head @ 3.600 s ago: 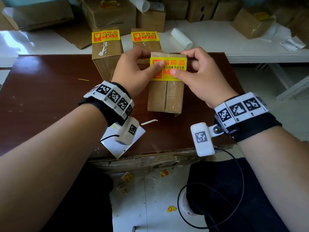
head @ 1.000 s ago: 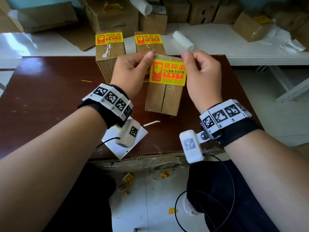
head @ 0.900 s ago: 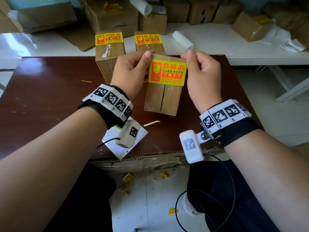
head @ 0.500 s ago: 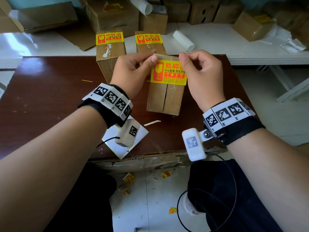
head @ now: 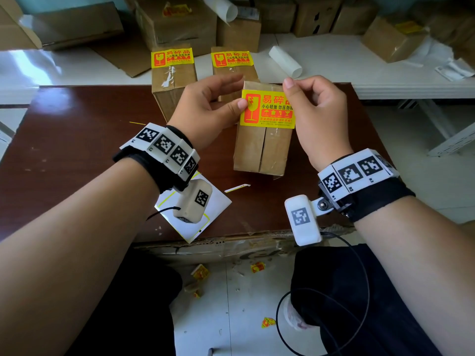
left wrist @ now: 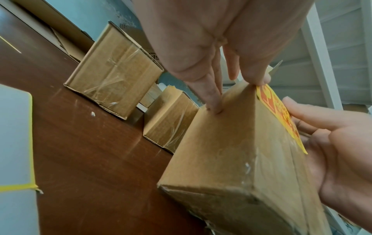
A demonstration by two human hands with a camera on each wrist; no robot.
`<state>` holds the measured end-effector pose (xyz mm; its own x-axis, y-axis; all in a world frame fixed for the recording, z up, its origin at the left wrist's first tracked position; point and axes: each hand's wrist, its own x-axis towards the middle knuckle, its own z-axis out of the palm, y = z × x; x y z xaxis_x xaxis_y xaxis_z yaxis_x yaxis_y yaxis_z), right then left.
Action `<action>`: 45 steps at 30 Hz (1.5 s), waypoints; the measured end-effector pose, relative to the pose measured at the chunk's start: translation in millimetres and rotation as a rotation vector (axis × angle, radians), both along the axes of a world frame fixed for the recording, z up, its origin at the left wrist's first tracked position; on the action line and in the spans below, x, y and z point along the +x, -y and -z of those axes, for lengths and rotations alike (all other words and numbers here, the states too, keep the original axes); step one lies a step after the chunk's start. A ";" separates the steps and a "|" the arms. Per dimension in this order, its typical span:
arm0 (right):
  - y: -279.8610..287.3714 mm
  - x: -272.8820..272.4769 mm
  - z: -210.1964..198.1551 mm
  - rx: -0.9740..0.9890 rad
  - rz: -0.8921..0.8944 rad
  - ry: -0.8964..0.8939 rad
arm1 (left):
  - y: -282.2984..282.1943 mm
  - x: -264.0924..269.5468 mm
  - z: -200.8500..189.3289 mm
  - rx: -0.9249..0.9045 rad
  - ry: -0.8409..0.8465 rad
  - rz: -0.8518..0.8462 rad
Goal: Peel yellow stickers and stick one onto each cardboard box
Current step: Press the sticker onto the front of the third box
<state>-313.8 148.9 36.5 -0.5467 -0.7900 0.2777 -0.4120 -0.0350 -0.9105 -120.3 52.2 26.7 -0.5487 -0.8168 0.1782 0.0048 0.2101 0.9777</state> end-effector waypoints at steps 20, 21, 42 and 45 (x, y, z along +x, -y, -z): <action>-4.5 7.7 -3.8 0.064 0.052 -0.118 | 6.3 9.9 0.8 -0.007 0.062 0.163; -5.4 8.2 -4.6 0.084 0.053 -0.148 | 6.4 10.5 1.0 -0.006 0.070 0.169; -9.9 -23.2 -10.5 0.182 -0.361 0.081 | 3.3 -4.2 4.7 -0.182 0.086 -0.152; -13.4 -26.8 -11.8 0.225 -0.410 0.108 | 3.0 -4.7 4.9 -0.188 0.089 -0.161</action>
